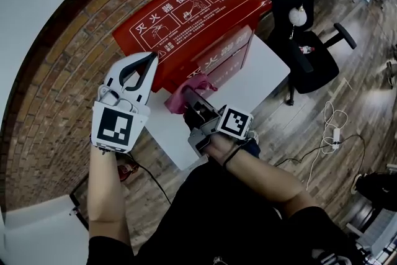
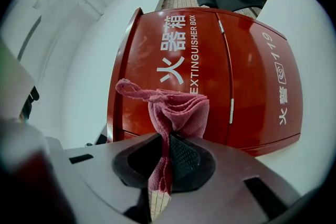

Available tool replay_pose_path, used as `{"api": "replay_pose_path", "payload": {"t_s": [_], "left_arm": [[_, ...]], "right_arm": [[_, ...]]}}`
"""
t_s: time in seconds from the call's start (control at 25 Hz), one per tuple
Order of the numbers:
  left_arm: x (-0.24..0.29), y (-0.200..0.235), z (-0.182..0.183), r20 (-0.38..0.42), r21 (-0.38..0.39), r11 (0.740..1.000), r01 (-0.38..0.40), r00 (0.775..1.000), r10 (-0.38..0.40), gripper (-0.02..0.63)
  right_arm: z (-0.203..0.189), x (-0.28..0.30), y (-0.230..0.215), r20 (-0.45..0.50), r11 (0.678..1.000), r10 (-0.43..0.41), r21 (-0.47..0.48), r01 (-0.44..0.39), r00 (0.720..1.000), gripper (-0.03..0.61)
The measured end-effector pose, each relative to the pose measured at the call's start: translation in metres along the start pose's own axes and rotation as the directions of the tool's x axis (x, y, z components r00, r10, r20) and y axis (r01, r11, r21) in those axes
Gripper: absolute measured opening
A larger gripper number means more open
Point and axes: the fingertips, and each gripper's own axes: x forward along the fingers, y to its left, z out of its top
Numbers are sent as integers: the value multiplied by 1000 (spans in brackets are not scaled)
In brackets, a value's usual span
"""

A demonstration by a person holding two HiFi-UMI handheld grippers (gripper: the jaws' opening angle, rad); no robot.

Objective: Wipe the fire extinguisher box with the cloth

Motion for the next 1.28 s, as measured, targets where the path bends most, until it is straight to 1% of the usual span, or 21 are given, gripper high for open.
{"api": "replay_pose_path", "payload": {"t_s": [0.28, 0.36, 0.48, 0.68, 0.8, 1.08, 1.28], "left_arm": [[0, 0, 2, 1, -8, 1000, -5, 1000, 5, 12], [1, 0, 2, 0, -9, 1000, -7, 1000, 7, 12], [1, 0, 2, -2, -11, 1000, -13, 1000, 13, 12], [1, -1, 3, 4, -24, 999, -24, 1000, 24, 12], [1, -2, 3, 9, -28, 999, -27, 1000, 28, 12], [1, -2, 4, 11, -42, 999, -29, 999, 30, 12], [1, -1, 4, 15, -48, 998, -30, 999, 31, 12]], "right_arm": [[-2, -3, -19, 2, 1000, -18, 3, 18, 1000, 51], [-3, -4, -27, 4, 999, -34, 11, 34, 999, 51], [-7, -10, -46, 7, 995, -87, 50, 86, 996, 51], [-8, -11, -56, 12, 993, -99, 64, 98, 995, 51], [-9, -13, -68, 14, 990, -120, 74, 119, 993, 51], [-10, -16, -85, 13, 989, -141, 54, 140, 990, 51], [-10, -17, -86, 27, 989, -141, 46, 140, 990, 51]]}}
